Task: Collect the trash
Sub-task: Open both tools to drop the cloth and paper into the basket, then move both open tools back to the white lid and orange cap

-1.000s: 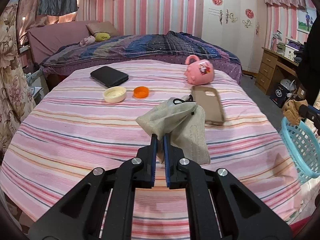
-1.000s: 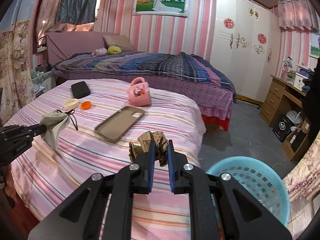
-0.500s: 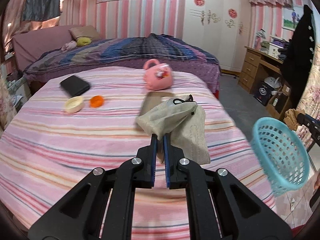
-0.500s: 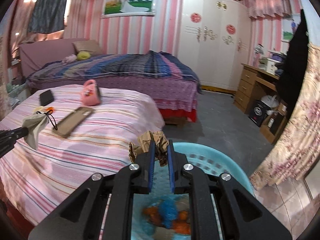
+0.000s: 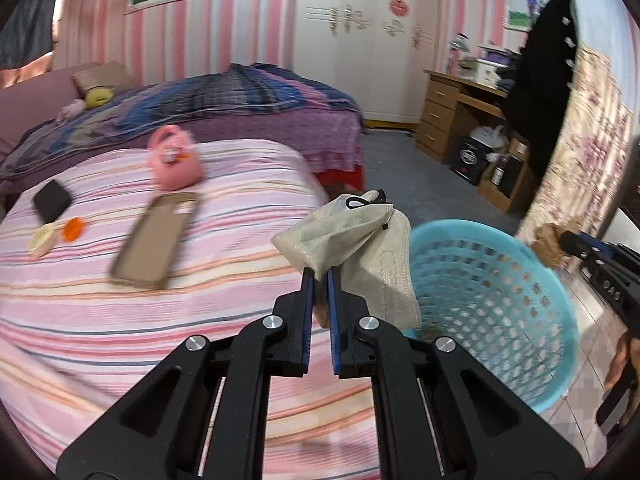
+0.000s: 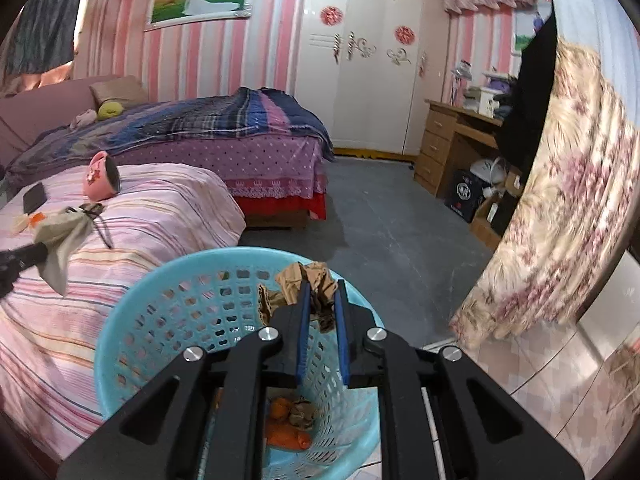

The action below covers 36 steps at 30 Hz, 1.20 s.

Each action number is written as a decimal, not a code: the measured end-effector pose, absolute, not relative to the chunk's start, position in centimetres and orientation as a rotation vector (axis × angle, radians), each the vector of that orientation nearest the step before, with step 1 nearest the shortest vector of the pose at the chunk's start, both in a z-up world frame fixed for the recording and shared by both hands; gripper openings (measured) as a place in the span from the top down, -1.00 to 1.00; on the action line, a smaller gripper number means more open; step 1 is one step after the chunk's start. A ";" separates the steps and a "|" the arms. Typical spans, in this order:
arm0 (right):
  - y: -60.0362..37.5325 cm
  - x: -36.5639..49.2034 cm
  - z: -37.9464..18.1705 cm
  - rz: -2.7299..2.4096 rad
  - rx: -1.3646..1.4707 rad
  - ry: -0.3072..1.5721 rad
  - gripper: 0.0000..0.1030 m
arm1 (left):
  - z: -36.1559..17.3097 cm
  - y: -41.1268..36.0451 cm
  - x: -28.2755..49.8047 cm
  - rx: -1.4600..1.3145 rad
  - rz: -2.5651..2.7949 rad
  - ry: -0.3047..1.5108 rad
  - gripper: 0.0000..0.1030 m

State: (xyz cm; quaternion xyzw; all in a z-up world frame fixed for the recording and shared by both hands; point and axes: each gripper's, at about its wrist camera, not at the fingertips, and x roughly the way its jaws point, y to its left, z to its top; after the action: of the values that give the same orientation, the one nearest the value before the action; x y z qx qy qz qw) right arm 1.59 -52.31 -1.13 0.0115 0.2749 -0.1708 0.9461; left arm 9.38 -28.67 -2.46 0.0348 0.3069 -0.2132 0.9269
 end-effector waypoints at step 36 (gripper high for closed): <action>-50.2 3.7 -2.3 -0.371 0.042 0.546 -0.83 | -1.6 -22.7 9.9 0.069 -0.320 0.564 -0.89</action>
State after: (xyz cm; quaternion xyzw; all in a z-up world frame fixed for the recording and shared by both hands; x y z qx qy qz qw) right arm 3.75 -50.21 -2.27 0.0204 0.2682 -0.1820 0.9458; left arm 9.87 -22.65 -1.59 0.0338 0.2770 -0.1571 0.9473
